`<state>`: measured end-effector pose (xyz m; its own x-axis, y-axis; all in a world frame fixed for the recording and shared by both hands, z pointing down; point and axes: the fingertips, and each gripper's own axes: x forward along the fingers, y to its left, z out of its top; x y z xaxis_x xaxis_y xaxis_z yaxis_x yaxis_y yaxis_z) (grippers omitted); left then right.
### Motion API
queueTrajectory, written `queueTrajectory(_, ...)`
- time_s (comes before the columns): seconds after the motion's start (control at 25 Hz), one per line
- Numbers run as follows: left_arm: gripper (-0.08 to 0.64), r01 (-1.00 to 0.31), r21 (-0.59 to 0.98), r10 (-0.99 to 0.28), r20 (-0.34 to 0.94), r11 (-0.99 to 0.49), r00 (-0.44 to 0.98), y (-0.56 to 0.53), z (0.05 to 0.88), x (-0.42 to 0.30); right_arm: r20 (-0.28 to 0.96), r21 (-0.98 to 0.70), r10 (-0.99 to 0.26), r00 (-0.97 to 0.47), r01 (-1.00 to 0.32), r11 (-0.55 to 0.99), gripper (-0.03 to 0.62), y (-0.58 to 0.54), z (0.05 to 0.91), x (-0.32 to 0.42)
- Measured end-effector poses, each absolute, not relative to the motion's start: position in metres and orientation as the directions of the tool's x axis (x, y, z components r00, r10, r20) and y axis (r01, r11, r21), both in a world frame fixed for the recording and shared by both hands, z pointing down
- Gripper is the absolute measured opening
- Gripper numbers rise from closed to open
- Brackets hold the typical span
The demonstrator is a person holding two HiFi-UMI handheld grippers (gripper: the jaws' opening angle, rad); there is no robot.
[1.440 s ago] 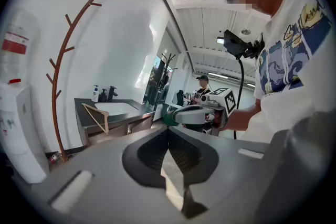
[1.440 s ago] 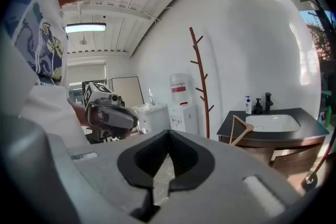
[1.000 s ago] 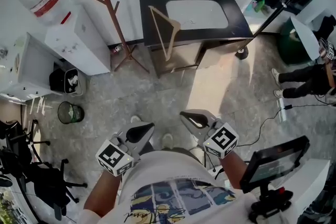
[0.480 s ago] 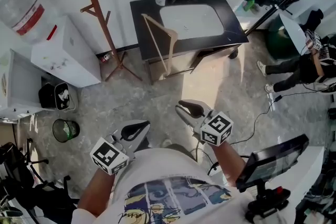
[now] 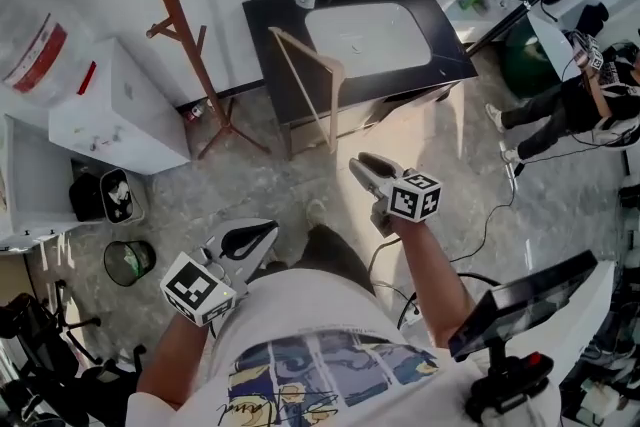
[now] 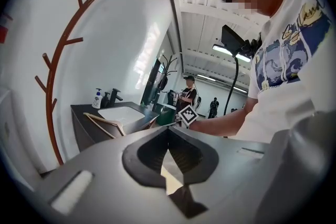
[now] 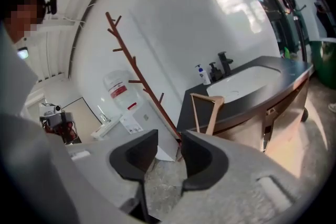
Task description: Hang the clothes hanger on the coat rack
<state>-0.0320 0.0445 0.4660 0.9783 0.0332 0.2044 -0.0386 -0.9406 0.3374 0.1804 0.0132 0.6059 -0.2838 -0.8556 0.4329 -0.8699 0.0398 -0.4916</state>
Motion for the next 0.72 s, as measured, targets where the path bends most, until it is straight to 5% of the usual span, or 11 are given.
queueTrajectory(0.28, 0.003, -0.119, 0.326, -0.047, 0.22, -0.938, 0.974, -0.003, 0.453, 0.001, 0.5, -0.666, -0.772, -0.392, -0.744, -0.053, 0.201, -0.035, 0.688, 0.218)
queueTrajectory(0.72, 0.003, -0.16, 0.342, -0.062, 0.281, -0.926, 0.958, -0.045, 0.459, 0.076, 0.325, -0.933, -0.761, -0.562, -0.324, -0.159, 0.255, -0.096, 0.769, 0.227)
